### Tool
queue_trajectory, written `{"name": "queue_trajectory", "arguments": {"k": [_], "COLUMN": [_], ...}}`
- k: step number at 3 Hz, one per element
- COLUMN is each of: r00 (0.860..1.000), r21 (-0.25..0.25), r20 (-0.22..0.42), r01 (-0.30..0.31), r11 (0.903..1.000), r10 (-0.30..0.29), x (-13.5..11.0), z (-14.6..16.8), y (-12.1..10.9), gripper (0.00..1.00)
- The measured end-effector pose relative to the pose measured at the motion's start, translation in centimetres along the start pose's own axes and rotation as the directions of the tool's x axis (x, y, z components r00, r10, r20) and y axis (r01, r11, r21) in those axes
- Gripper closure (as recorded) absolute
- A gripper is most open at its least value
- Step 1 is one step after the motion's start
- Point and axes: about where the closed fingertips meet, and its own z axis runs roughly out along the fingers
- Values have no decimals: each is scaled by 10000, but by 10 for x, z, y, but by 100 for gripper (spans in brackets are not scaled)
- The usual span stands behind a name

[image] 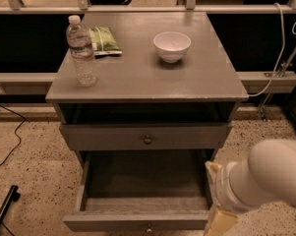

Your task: Close middle drawer

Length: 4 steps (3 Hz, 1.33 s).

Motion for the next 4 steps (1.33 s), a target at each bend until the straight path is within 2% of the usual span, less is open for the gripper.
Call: {"name": "queue_trajectory", "arguments": {"k": [1,2,3,4], "r00": [9866,9695,9688,9391], "r21": [286,681,496,1027], "r20": [1565,2379,2422,3435], "r01": [-501,-770,-659,-483], "r11": [9983,9947,9966,9935], "r10": [451,588,520,101], "x": [15,25,31,34], "z": [43,56,83,140], "y": [17,14,8,10], "gripper": [0,0,0,0]}}
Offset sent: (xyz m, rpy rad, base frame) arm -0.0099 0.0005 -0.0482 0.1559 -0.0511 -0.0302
